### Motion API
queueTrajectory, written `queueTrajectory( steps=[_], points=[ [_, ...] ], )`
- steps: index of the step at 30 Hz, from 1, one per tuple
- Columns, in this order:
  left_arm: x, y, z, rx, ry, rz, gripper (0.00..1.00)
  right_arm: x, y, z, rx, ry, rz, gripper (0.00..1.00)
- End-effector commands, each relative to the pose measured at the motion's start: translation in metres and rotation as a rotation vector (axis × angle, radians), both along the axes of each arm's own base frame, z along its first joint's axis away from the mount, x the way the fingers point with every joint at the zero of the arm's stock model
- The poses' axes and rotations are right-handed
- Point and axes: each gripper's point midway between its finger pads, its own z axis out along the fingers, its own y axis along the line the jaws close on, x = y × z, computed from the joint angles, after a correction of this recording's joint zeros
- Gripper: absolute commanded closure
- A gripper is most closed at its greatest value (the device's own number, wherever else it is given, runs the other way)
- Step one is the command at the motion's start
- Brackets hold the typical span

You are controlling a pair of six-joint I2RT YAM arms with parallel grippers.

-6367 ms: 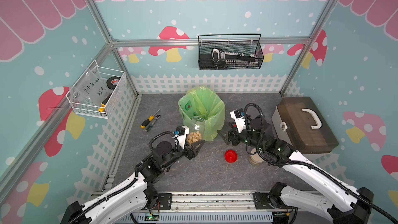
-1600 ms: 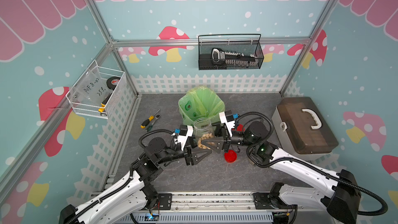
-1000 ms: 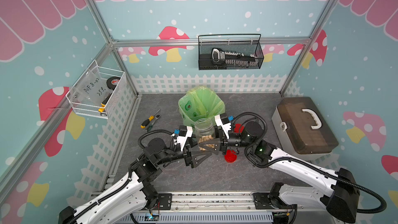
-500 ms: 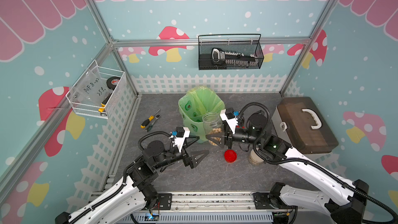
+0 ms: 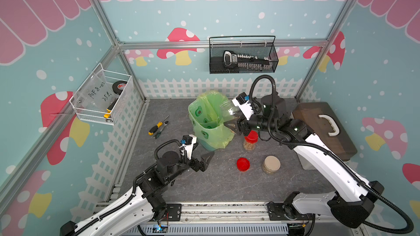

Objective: Empty moldy peanuts from jars
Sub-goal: Pour the moldy peanuts from the jar into the trash bin.

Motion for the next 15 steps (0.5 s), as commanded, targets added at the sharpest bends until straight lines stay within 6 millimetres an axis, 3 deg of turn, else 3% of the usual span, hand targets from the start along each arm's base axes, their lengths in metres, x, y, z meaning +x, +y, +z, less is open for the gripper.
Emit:
queueTrajectory(
  steps=[1, 13, 15],
  points=[
    [0.005, 0.025, -0.002, 0.073, -0.03, 0.111, 0.01, 0.017, -0.011, -0.022, -0.179, 0.026, -0.044, 0.53],
    [0.004, 0.025, -0.005, 0.052, -0.033, 0.112, 0.01, 0.076, -0.005, -0.022, -0.434, 0.084, -0.119, 0.54],
    [0.004, 0.025, -0.004, 0.051, -0.033, 0.111, 0.01, 0.089, -0.005, -0.035, -0.504, 0.092, -0.135, 0.53]
  ],
)
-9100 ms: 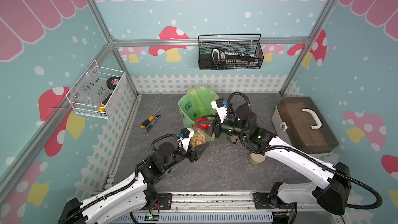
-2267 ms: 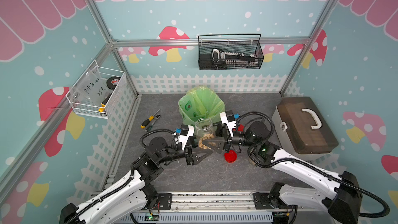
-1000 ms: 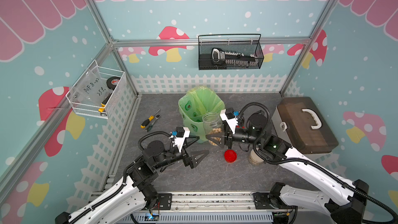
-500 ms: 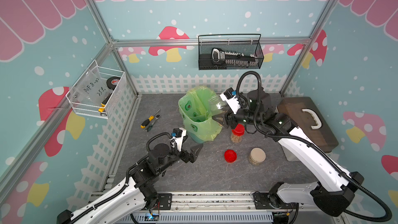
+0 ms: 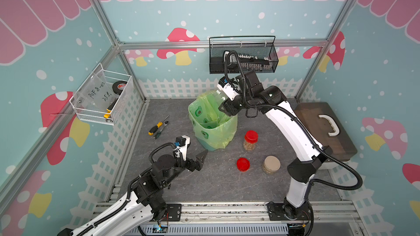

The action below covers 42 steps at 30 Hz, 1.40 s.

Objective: Empty moldy peanuts from jars
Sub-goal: Pour the moldy peanuts from the jar into the trash bin.

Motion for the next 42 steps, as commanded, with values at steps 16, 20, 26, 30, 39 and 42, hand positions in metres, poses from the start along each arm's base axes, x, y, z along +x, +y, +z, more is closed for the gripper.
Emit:
queueTrajectory(
  steps=[16, 20, 26, 30, 39, 42],
  points=[
    [0.004, -0.001, -0.008, 0.036, 0.017, 0.006, 0.01, 0.033, -0.025, -0.047, -0.71, -0.259, 0.014, 0.59],
    [0.004, 0.0, -0.008, 0.034, 0.016, 0.007, 0.01, 0.035, -0.015, -0.051, -0.849, -0.34, 0.071, 0.58],
    [0.004, 0.0, -0.007, 0.032, 0.017, 0.005, 0.01, 0.042, -0.013, -0.05, -0.988, -0.413, 0.097, 0.56],
    [0.004, -0.001, -0.008, 0.033, 0.018, 0.001, 0.01, 0.048, -0.014, -0.044, -1.071, -0.49, 0.097, 0.56],
    [0.004, -0.002, -0.008, 0.036, 0.023, -0.005, 0.01, 0.059, 0.003, -0.028, -1.161, -0.699, 0.137, 0.56],
    [0.004, -0.002, -0.008, 0.037, 0.022, -0.005, 0.01, 0.061, 0.012, -0.028, -1.184, -0.748, 0.17, 0.57]
  ],
)
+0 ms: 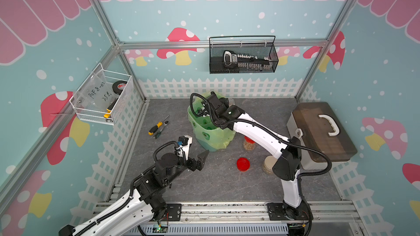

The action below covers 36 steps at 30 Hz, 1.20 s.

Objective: Empty moldy peanuts from jars
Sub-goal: Pour the moldy peanuts from the jar into the trash bin.

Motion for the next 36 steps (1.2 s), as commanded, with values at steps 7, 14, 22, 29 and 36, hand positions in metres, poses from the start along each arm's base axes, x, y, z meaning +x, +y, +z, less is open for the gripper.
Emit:
queueTrajectory(
  steps=[7, 14, 22, 29, 36],
  points=[
    [0.0, 0.0, 0.003, 0.007, -0.007, -0.009, 0.01, 0.009, 0.016, 0.039, -0.08, -0.165, 0.107, 0.58],
    [-0.001, 0.001, 0.003, 0.004, -0.01, -0.009, 0.01, 0.005, 0.01, 0.046, -0.135, -0.195, 0.132, 0.57],
    [-0.001, 0.001, 0.003, 0.001, -0.013, -0.01, 0.01, -0.009, 0.008, 0.063, -0.158, -0.205, 0.181, 0.56],
    [-0.001, 0.002, 0.003, -0.002, -0.013, -0.011, 0.01, -0.011, 0.003, 0.06, -0.165, -0.203, 0.168, 0.55],
    [-0.001, 0.001, 0.004, -0.003, -0.013, -0.012, 0.01, -0.016, -0.005, 0.067, -0.149, -0.212, 0.159, 0.54]
  ],
)
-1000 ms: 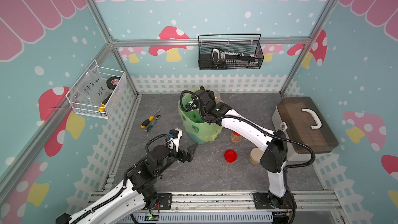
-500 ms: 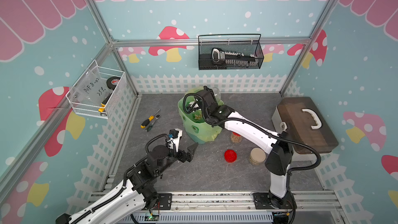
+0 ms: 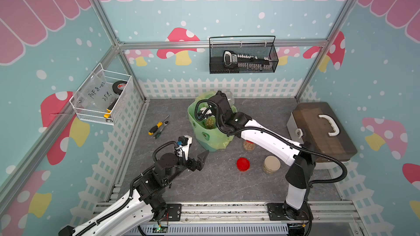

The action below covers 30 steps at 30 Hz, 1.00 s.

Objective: Empty moldy peanuts from jars
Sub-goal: Pour the moldy peanuts from the jar into the trash bin.

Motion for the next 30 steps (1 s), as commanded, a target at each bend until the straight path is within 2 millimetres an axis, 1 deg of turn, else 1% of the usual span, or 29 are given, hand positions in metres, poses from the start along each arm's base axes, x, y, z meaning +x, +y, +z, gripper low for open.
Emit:
queueTrajectory(
  steps=[1, 5, 8, 11, 13, 18, 20, 26, 30],
  points=[
    [0.0, 0.001, 0.002, 0.002, -0.009, -0.004, 0.01, -0.007, -0.011, 0.022, 0.023, -0.039, -0.011, 0.55],
    [0.0, 0.001, 0.002, 0.002, -0.008, -0.003, 0.01, -0.011, -0.014, 0.025, 0.07, -0.028, -0.005, 0.54],
    [0.0, 0.001, 0.002, 0.0, -0.008, -0.002, 0.01, -0.014, -0.016, 0.022, 0.107, -0.007, -0.007, 0.54],
    [0.0, 0.001, 0.002, 0.0, -0.006, -0.003, 0.01, -0.012, -0.021, 0.015, 0.101, 0.003, -0.015, 0.54],
    [0.0, 0.001, 0.001, -0.001, -0.005, -0.004, 0.01, -0.009, -0.023, 0.015, 0.086, 0.0, -0.026, 0.54],
    [0.001, 0.002, 0.001, -0.001, -0.004, -0.001, 0.01, -0.011, -0.031, 0.029, 0.111, -0.016, -0.026, 0.54],
    [0.001, 0.002, 0.001, -0.002, -0.002, -0.004, 0.01, -0.011, -0.033, 0.031, 0.109, -0.019, -0.031, 0.54],
    [0.001, 0.001, 0.0, -0.001, 0.0, -0.004, 0.01, -0.009, -0.032, 0.021, 0.089, -0.001, -0.041, 0.54],
    [0.001, 0.001, 0.001, -0.003, 0.001, -0.004, 0.01, -0.01, -0.031, 0.021, 0.103, 0.002, -0.036, 0.54]
  ],
)
